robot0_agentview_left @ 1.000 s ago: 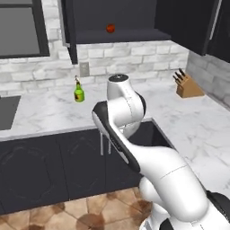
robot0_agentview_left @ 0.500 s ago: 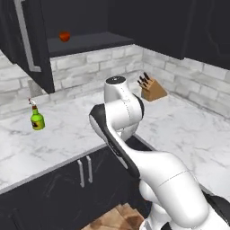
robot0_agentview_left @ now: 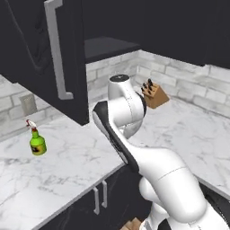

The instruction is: Pick the mug and place it in the sink. Pick the bowl and place it in the open cabinet and then close the cabinet.

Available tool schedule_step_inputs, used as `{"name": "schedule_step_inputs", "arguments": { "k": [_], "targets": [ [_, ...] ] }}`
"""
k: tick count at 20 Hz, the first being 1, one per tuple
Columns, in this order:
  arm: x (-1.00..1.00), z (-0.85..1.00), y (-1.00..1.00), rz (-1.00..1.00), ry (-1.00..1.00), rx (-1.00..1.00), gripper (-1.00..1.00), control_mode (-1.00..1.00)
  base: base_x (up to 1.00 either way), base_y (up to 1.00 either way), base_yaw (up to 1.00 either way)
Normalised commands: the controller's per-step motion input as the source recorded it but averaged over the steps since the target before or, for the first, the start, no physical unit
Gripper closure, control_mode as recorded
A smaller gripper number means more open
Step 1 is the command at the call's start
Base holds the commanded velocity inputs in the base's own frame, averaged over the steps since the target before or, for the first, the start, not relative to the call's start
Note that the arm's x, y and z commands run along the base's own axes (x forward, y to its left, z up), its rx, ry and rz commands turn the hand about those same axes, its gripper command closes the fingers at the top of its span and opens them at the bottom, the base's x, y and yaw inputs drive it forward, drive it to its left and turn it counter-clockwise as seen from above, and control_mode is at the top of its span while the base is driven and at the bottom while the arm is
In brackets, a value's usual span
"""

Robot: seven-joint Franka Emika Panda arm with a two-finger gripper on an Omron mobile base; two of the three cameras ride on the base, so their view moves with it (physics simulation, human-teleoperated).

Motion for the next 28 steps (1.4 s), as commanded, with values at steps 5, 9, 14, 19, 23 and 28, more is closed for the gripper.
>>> {"name": "schedule_step_inputs", "arguments": {
  "k": [5,9,14,19,23,28],
  "targets": [
    [0.00,0.00,0.00,0.00,0.00,0.00,1.00,1.00,0.95,0.41,0.04],
    [0.00,0.00,0.00,0.00,0.00,0.00,1.00,1.00,1.00,-0.09,0.03],
    [0.00,0.00,0.00,0.00,0.00,0.00,1.00,1.00,0.96,-0.05,0.11],
    [0.00,0.00,0.00,0.00,0.00,0.00,1.00,1.00,0.80,-0.48,0.51],
    [0.00,0.00,0.00,0.00,0.00,0.00,1.00,1.00,0.99,-0.40,0.76],
    [0.00,0.00,0.00,0.00,0.00,0.00,1.00,1.00,0.94,-0.83,0.36]
  ]
}}
